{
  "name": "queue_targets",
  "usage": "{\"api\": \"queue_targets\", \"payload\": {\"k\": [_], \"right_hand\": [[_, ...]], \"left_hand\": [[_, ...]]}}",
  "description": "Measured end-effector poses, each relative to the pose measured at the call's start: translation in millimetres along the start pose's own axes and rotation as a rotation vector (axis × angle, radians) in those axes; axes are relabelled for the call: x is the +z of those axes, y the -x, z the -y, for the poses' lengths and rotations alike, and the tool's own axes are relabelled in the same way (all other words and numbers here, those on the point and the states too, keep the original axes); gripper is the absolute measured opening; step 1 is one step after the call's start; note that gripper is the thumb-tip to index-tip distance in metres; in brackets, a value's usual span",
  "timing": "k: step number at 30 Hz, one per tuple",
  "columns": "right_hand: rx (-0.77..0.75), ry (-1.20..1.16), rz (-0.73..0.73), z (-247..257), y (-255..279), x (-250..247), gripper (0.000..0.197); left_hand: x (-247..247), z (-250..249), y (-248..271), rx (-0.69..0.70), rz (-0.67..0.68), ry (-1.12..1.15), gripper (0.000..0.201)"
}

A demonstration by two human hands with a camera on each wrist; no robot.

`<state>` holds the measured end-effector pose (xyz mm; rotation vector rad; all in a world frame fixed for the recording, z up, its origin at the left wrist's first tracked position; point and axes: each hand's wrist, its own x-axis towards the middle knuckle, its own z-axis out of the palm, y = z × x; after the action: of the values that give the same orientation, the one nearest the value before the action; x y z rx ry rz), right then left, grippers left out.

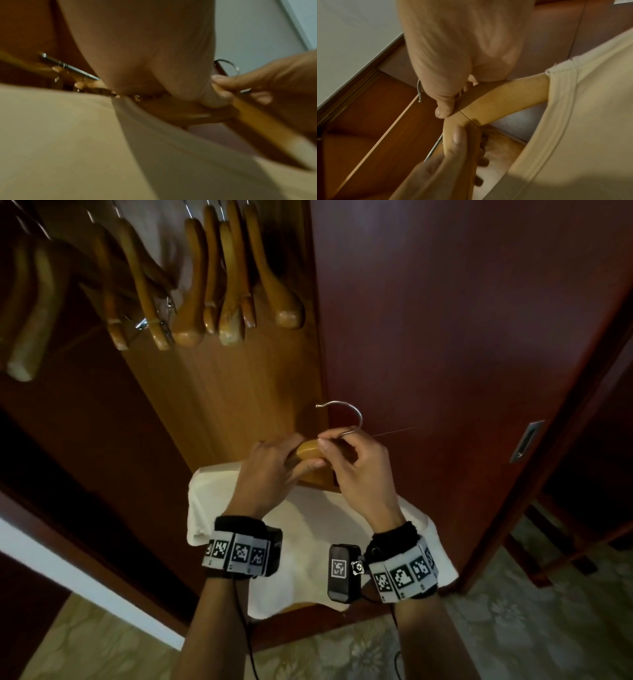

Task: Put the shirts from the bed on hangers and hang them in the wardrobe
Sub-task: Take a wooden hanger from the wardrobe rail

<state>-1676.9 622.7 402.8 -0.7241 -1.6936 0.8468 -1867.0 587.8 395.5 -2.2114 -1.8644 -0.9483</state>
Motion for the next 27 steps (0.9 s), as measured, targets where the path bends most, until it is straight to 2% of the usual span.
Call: {"api": "queue_targets", "payload": {"k": [4,5,7,10,13,17,22,24,27], "right_hand": [[0.0,-0.028,-0.075,2.1,-2.2,-12.8,0.008],[-0.003,-0.032,-0.097,3.1,-2.7,-15.2,0.008],[-0.01,-0.025,-0.141,6.4,-2.2,-15.3,0.009],[-0.012,-0.018,-0.17,12.8,-3.4,-12.8,0.011],[-0.006,-0.022,-0.156,14.0,-4.9,-15.8,0.012],[-0.003,-0.022,-0.094,12.7,-4.8,-14.4,0.01],[-0.01,-0.007,-0.054,11.2,-7.4,-2.1,0.009],[-0.02,-0.013,-0.045,12.2,-11.7,2.1,0.01],[-0.012,-0.042,-0.038,15.6,-22.9,10.3,0.011]], "left_hand": [[-8.7,28.5,12.9,-0.219,0.021,-0.268,0.064],[-8.4,33.6,16.9,-0.235,0.005,-0.309,0.067],[-3.1,37.4,23.4,-0.198,-0.056,-0.328,0.077],[4.4,29.8,30.1,-0.117,-0.187,-0.277,0.08],[6.0,24.9,35.5,-0.101,-0.212,-0.274,0.081],[3.8,18.9,29.3,-0.076,-0.029,-0.22,0.083],[-12.3,18.1,5.5,-0.166,0.251,-0.156,0.064],[-17.8,25.1,0.2,-0.154,0.282,-0.124,0.061],[-28.5,34.9,-4.4,-0.12,0.248,-0.093,0.061]]}}
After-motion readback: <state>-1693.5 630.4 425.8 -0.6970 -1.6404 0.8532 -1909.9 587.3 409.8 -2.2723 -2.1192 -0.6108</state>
